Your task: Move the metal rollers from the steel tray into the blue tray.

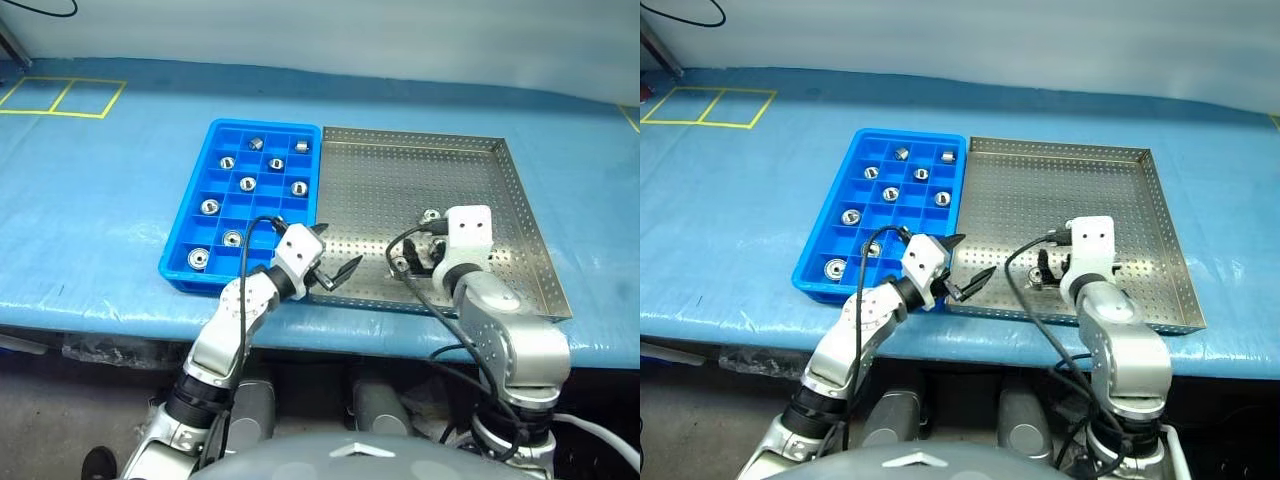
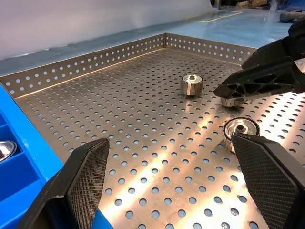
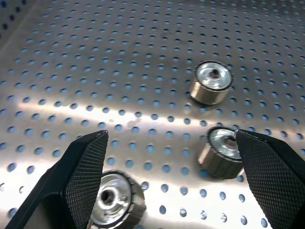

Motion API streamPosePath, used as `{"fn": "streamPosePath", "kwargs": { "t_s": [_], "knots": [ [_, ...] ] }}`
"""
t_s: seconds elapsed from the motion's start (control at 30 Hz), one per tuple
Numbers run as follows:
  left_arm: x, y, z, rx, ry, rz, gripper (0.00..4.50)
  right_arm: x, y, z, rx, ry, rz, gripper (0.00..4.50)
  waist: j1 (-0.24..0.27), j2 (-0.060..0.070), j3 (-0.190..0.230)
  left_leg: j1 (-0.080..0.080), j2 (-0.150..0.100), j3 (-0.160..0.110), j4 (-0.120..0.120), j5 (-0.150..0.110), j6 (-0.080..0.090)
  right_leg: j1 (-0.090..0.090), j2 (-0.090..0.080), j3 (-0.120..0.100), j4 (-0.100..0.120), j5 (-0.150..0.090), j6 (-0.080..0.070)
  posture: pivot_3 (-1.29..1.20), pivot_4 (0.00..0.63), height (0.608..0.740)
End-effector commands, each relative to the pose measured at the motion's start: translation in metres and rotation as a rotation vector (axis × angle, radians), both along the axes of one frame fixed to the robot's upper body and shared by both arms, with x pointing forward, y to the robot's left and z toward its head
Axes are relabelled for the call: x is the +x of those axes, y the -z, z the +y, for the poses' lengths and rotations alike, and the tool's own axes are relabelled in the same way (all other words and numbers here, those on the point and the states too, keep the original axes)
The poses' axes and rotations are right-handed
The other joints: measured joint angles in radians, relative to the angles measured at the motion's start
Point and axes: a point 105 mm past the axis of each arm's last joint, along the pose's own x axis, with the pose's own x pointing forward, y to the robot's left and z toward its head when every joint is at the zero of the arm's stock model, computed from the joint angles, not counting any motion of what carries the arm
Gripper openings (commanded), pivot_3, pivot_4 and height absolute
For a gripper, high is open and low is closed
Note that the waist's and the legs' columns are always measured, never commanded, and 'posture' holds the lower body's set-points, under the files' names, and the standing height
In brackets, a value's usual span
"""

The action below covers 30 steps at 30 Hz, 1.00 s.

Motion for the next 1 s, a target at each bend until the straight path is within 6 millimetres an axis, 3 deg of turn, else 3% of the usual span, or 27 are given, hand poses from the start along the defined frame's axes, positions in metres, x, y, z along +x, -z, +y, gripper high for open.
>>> {"fn": "streamPosePath", "kwargs": {
  "t_s": [0.03, 0.27, 0.67, 0.77, 1.0],
  "knots": [
    [-0.002, -0.004, 0.003, -0.010, 0.003, -0.007, 4.46, -0.004, -0.013, 0.016, -0.011, -0.089, -0.073, 4.50, -0.002, 0.000, 0.000, 0.000, 0.000, 0.000, 0.000, 0.000, 0.000, 0.000, 0.000, 0.000, 0.000, 0.000, 0.000, -0.02, 0.150, 0.740],
    [-0.007, -0.004, 0.005, -0.024, 0.026, -0.001, 4.46, -0.009, 0.004, 0.030, 0.000, -0.162, -0.031, 4.50, -0.003, 0.000, 0.000, 0.000, 0.000, 0.000, 0.000, 0.000, 0.000, 0.000, 0.000, 0.000, 0.000, 0.000, 0.000, -0.02, 0.150, 0.740],
    [-0.036, 0.004, -0.005, 0.044, 0.230, 0.041, 4.46, -0.007, 0.020, 0.023, 0.021, -0.126, 0.026, 4.50, -0.001, 0.000, 0.000, -0.001, 0.000, 0.000, -0.001, 0.000, 0.000, -0.001, 0.000, 0.000, -0.001, 0.000, 0.000, -0.01, 0.150, 0.740],
    [-0.037, 0.005, -0.006, 0.053, 0.238, 0.041, 4.50, -0.007, 0.019, 0.023, 0.027, -0.117, 0.029, 3.95, 0.000, 0.000, 0.000, -0.001, 0.000, 0.000, -0.001, 0.000, 0.000, -0.001, 0.000, -0.001, -0.001, 0.000, 0.000, -0.01, 0.150, 0.740],
    [-0.038, 0.005, -0.007, 0.055, 0.250, 0.041, 4.50, -0.006, 0.011, 0.024, 0.023, -0.121, 0.015, 1.64, 0.002, 0.000, 0.000, -0.001, 0.000, 0.000, -0.001, 0.000, 0.000, -0.001, 0.000, -0.001, -0.001, -0.001, 0.000, -0.01, 0.150, 0.740]
  ]
}}
